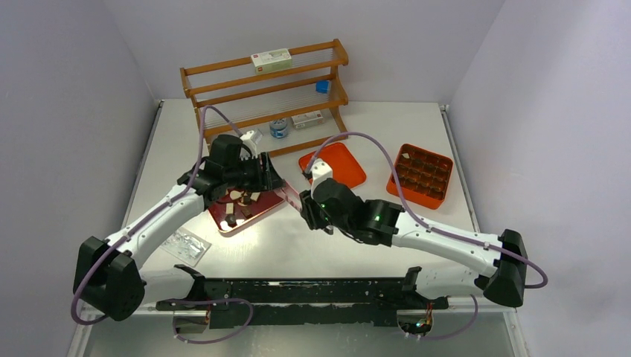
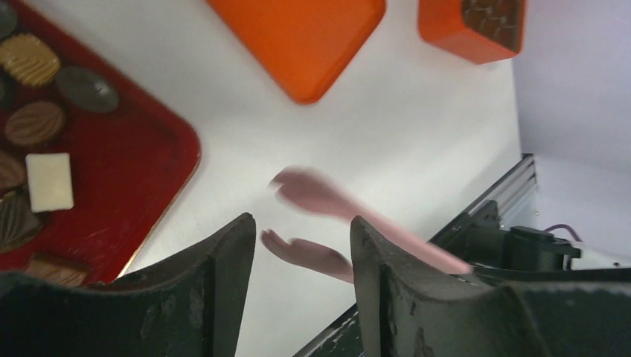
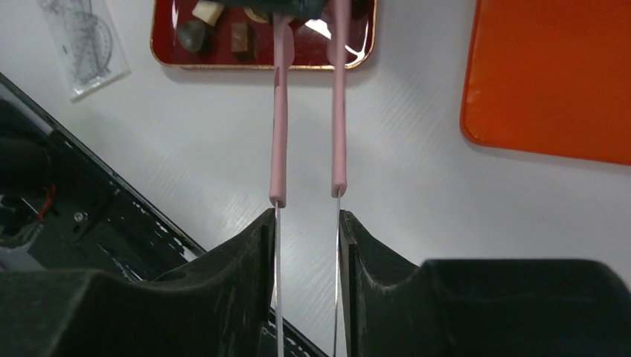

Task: Pack the chocolate
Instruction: Pick up the clamp at the center of the board, then pick up the fake chocolate from the plate.

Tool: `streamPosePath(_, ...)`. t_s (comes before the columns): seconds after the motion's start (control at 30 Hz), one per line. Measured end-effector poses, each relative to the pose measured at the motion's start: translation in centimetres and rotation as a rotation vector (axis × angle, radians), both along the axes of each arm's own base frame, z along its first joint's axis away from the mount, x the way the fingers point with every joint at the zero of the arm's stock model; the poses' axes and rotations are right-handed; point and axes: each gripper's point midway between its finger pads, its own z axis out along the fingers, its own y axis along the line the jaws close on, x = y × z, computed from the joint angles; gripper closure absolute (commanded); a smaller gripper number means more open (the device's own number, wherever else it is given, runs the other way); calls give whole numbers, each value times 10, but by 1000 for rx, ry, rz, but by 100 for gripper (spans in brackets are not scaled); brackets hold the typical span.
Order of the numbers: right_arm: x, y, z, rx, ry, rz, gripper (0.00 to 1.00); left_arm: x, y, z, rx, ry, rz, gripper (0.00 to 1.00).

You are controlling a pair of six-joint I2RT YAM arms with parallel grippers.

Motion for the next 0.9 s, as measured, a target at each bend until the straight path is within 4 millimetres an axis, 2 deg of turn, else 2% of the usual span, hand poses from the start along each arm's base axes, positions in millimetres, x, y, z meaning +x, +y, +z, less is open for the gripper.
streamPosePath(0.07, 0, 0, 11, 0, 1, -2, 63, -2, 4, -10, 34, 22, 5, 47)
streamPosePath(0.27, -3, 6, 15, -20, 24, 25, 64, -10, 16, -7, 52, -16, 32, 48)
streamPosePath(0.47, 4, 25, 14, -69, 51, 29, 63, -10, 42, -6, 152, -44, 118, 38)
streamPosePath(0.57, 10, 32, 16, -101, 62, 19, 63, -8, 61, 19, 187, -126, 188, 36)
streamPosePath(0.73, 25, 44, 12, -163, 100, -4, 62, -16, 101, 90, 176, -370, 346, 34)
streamPosePath(0.8, 32, 47, 6, -191, 117, -15, 62, -23, 116, 108, 167, -448, 392, 31)
streamPosePath(0.87, 40, 51, -2, -223, 138, -26, 62, -31, 127, 114, 161, -505, 423, 26)
streamPosePath(0.9, 43, 53, -6, -241, 150, -30, 62, -35, 131, 114, 161, -526, 434, 16)
